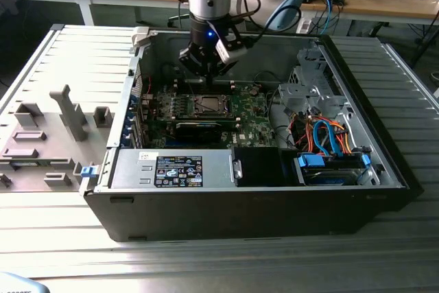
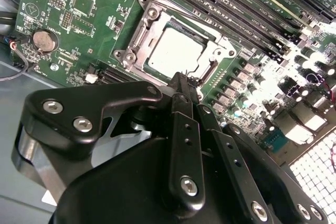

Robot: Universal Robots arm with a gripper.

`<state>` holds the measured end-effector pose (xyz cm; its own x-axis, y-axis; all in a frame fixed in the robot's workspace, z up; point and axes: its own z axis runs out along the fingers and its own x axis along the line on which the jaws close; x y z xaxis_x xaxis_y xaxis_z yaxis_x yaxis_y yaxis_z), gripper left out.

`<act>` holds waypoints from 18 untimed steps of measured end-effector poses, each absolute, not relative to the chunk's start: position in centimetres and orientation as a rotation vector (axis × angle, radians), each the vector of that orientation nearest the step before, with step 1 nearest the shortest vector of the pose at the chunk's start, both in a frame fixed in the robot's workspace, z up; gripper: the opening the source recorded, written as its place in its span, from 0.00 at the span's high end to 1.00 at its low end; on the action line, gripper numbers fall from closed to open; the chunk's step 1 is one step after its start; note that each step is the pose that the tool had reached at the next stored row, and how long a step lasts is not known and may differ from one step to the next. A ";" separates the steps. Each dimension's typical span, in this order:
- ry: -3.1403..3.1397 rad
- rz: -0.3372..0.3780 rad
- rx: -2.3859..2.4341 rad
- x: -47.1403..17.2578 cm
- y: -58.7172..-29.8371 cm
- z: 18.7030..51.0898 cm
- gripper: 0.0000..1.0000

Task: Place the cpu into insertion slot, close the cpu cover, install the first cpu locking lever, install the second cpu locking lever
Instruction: 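Install the first cpu locking lever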

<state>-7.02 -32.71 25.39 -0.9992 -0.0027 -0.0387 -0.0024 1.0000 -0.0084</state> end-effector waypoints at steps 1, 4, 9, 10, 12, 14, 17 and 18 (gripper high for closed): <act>3.103 -0.013 -0.004 -7.0 -32.7 25.4 0.89; 3.103 -0.013 -0.004 -7.1 -32.7 25.4 0.89; 3.103 -0.013 -0.004 -7.3 -32.7 25.4 0.89; 3.103 -0.013 -0.004 -7.4 -32.7 25.4 0.89; 3.103 -0.013 -0.004 -7.5 -32.7 25.4 0.89; 3.103 -0.013 -0.004 -7.6 -32.7 25.4 0.89; 3.103 -0.013 -0.004 -7.7 -32.7 25.4 0.89; 3.103 -0.013 -0.004 -7.7 -32.7 25.4 0.89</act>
